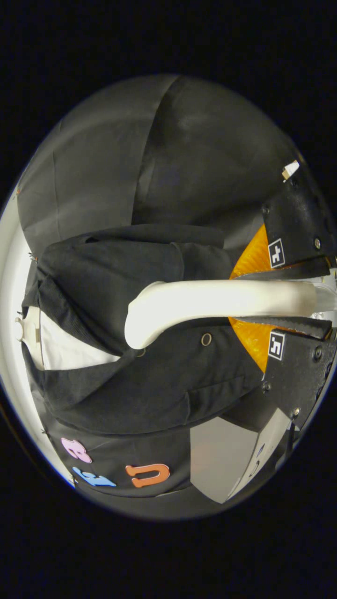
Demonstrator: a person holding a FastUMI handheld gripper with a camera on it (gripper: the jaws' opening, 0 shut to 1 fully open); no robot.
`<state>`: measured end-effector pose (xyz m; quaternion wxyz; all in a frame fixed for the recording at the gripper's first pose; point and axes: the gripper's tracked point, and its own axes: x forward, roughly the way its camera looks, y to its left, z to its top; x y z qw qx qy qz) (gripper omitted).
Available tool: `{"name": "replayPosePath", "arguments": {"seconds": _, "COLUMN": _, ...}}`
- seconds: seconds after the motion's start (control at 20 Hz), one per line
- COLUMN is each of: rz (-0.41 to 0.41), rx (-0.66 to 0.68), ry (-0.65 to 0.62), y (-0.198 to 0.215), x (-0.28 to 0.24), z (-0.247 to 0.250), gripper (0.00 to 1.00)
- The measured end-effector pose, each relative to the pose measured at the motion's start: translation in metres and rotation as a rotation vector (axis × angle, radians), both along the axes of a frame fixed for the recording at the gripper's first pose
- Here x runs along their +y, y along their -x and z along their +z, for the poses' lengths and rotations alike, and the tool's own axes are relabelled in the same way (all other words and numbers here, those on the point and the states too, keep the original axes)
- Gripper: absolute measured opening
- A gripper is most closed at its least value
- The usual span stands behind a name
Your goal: Iron the clothes twice with a garment steamer, once on the left side and once on the right side.
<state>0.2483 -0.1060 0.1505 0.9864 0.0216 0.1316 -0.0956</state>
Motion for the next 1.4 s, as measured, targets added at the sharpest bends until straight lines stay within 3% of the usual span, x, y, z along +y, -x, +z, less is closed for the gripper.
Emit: {"name": "replayPosePath", "arguments": {"seconds": 1.4, "rz": -0.003, "rx": 0.209, "ry": -0.040, "y": -0.005, "x": 0.002, "z": -0.101, "gripper": 0.36}}
